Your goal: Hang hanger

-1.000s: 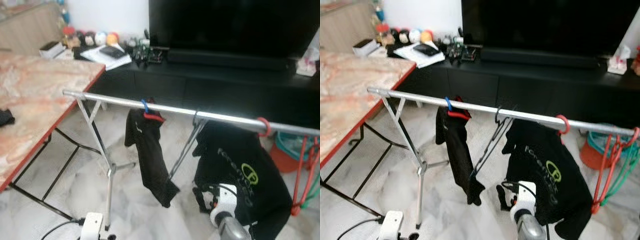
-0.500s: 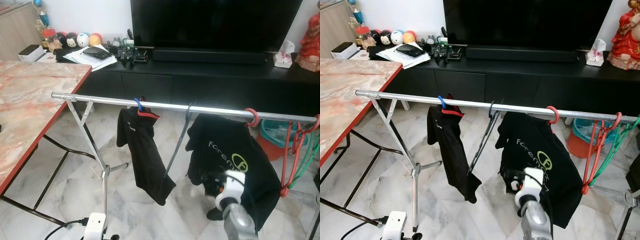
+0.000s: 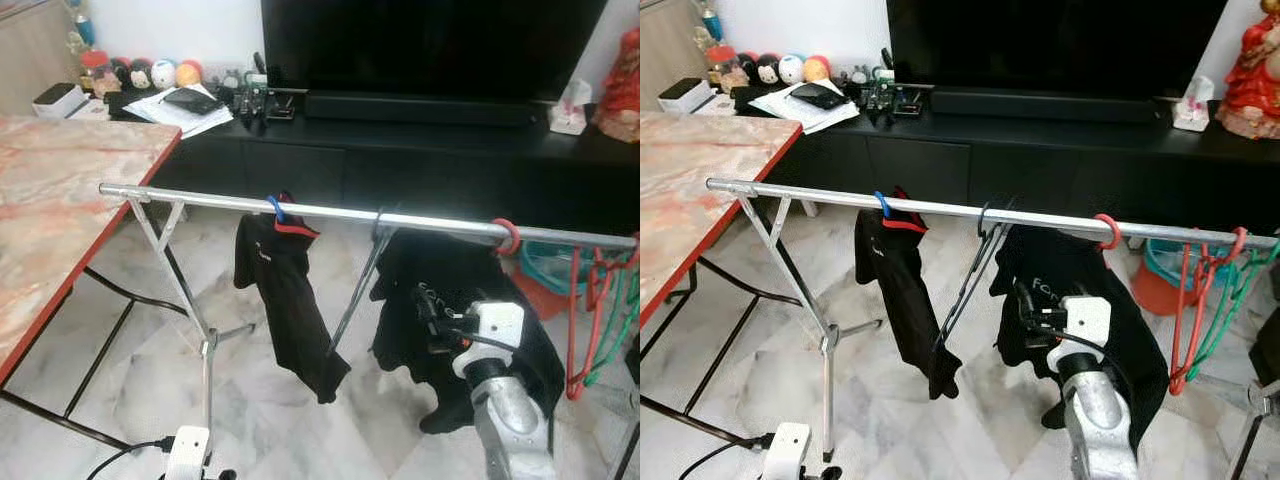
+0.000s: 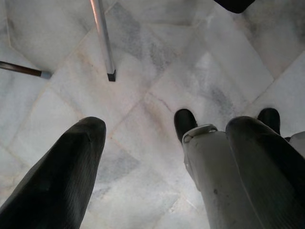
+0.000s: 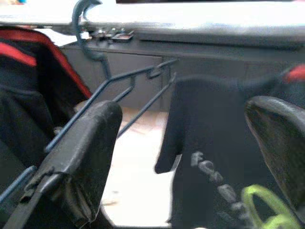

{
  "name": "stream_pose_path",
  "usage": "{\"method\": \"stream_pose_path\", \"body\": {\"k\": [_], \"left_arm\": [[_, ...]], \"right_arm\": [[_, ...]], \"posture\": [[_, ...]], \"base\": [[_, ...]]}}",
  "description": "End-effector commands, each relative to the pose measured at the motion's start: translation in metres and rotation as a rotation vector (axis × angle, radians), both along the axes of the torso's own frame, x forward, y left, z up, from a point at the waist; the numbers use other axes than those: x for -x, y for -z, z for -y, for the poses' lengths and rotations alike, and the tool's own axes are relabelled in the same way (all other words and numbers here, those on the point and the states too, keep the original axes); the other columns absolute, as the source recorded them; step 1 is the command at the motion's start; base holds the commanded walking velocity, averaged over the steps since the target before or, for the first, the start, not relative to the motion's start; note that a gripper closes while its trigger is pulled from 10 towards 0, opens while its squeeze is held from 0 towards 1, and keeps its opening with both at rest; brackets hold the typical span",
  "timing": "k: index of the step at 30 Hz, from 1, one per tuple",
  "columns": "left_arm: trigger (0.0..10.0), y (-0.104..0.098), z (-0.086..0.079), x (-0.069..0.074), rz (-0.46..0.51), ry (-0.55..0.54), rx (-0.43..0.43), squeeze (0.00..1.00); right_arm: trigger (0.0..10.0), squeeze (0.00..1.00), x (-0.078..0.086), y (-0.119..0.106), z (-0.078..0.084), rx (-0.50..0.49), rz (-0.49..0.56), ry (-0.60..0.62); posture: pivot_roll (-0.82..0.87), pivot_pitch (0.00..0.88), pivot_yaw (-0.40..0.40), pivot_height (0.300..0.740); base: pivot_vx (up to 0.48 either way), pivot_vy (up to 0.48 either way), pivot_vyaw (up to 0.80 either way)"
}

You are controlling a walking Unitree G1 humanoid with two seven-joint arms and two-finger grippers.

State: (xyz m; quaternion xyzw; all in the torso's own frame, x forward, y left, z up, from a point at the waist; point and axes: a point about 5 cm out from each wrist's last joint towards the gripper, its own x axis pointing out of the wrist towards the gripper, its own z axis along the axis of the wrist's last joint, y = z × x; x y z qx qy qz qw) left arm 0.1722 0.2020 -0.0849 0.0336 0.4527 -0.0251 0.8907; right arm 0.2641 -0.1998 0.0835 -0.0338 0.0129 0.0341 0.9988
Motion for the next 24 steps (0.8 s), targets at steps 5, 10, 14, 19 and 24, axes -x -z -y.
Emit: {"method": "stream_pose_path", "body": {"k": [5, 10, 14, 19, 24], "left_arm": [[10.0, 0.001, -0.005, 0.003, -0.017, 0.004, -0.017, 0.00], [10.0, 0.001, -0.005, 0.003, -0.016, -0.006, -0.011, 0.00], [10.0, 0.000, -0.006, 0.002, -0.013, -0.017, -0.009, 0.00], [10.0, 0.000, -0.007, 0.003, -0.015, -0.017, -0.011, 0.00], [10.0, 0.000, -0.009, 0.002, -0.013, -0.022, -0.011, 0.00]], "right_arm": [[10.0, 0.00, -0.013, -0.039, 0.023, 0.104, -0.033, 0.144], [10.0, 0.00, -0.027, -0.040, 0.022, 0.154, -0.128, 0.097], [10.0, 0.00, -0.034, -0.034, 0.033, 0.201, -0.269, 0.110], [10.0, 0.00, -0.043, -0.032, 0.046, 0.256, -0.347, 0.128], [10.0, 0.00, -0.050, -0.036, 0.063, 0.246, -0.382, 0.217]], "posture": [[-0.09, 0.000, 0.035, 0.740], [-0.08, 0.000, 0.028, 0.740], [-0.07, 0.000, 0.024, 0.740], [-0.07, 0.000, 0.033, 0.740], [-0.06, 0.000, 0.031, 0.740]], "base": [[0.000, 0.000, 0.00], [0.000, 0.000, 0.00], [0.000, 0.000, 0.00], [0.000, 0.000, 0.00], [0.000, 0.000, 0.00]]}}
